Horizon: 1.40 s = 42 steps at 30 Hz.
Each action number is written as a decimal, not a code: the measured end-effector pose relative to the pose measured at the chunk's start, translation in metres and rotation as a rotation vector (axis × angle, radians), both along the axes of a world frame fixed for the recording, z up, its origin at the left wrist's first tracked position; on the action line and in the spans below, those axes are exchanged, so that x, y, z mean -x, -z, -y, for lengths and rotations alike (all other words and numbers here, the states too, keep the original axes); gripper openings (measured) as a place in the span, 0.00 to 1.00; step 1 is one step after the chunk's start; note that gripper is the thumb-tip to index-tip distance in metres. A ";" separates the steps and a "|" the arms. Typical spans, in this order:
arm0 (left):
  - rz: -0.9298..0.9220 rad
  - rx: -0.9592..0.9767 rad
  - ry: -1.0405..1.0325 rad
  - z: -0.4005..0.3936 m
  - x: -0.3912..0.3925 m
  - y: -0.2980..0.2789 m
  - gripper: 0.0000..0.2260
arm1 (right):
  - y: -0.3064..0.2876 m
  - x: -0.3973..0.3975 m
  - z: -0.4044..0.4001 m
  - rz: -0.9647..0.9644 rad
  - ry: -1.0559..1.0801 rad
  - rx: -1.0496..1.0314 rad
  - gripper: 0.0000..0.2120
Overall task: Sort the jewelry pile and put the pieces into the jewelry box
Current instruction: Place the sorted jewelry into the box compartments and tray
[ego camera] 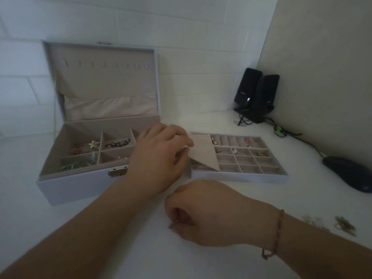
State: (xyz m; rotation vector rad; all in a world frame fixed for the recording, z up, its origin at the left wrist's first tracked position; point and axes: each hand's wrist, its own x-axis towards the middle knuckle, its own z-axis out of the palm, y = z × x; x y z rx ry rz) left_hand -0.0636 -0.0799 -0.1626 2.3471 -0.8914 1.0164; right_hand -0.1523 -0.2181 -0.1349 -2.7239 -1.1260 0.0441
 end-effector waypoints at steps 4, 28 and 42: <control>0.047 -0.179 -0.057 0.002 0.005 -0.001 0.10 | -0.025 -0.004 0.040 -0.064 0.155 -0.058 0.06; 0.034 -0.248 -0.123 0.011 0.008 0.006 0.11 | -0.026 0.020 0.110 -0.193 0.265 0.323 0.18; 0.054 -0.256 -0.117 0.011 0.007 0.007 0.12 | 0.003 0.019 0.123 -0.120 0.107 0.140 0.07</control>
